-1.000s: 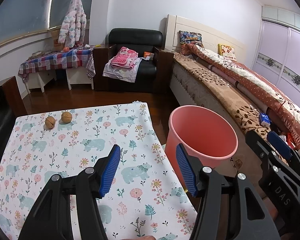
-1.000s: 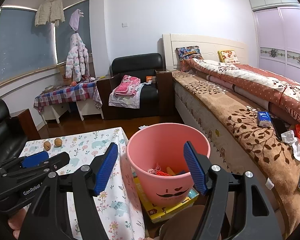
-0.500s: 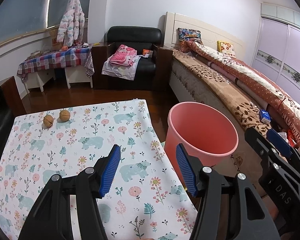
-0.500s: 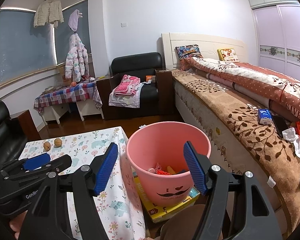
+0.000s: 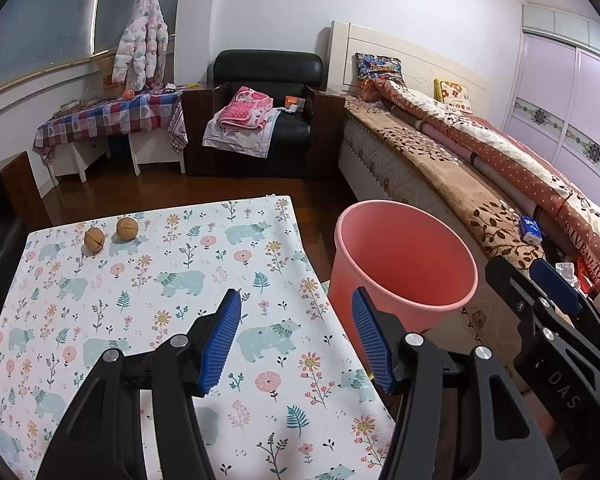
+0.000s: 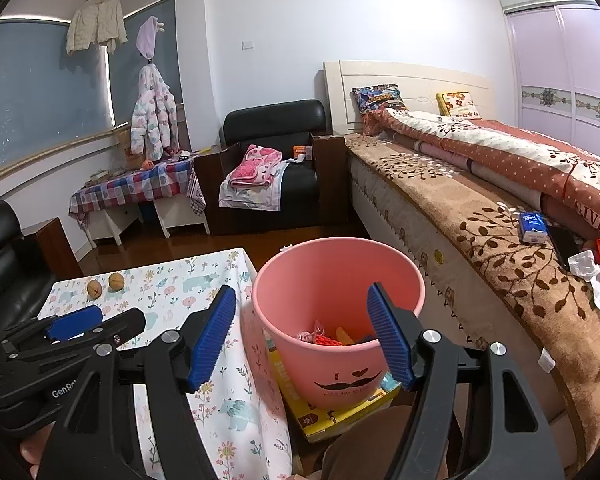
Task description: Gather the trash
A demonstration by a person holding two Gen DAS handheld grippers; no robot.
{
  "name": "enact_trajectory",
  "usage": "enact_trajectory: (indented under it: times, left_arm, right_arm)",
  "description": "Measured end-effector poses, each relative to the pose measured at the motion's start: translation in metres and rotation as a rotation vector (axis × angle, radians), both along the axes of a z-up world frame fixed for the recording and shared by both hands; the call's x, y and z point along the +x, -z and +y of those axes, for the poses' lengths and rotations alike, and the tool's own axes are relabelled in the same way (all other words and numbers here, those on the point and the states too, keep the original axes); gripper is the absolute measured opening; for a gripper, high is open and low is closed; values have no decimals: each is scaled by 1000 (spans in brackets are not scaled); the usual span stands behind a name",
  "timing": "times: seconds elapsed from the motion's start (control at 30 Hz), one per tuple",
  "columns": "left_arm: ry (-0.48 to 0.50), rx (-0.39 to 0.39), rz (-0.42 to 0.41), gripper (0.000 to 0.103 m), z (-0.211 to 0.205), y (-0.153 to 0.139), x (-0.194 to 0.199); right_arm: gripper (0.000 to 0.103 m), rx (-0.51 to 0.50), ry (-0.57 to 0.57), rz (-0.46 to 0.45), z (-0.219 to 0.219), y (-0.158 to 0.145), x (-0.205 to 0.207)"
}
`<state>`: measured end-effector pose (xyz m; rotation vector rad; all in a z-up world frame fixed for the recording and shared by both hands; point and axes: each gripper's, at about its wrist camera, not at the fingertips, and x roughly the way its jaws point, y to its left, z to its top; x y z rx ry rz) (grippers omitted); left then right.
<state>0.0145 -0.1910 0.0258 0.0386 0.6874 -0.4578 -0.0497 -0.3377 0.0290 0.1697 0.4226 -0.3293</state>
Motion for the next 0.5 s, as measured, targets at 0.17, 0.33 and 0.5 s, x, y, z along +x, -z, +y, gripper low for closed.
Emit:
enact_trajectory:
  times: [0.17, 0.33, 0.5]
  left_arm:
    - [2, -1, 1, 57, 0, 1, 0]
    - [1, 0, 1, 57, -1, 1, 0]
    - [2, 0, 6, 57, 0, 3, 1]
  right_arm:
    - [68, 0, 0, 0, -1, 0, 0]
    - [68, 2, 1, 0, 0, 0, 0]
    - [68, 2, 2, 2, -1, 1, 0]
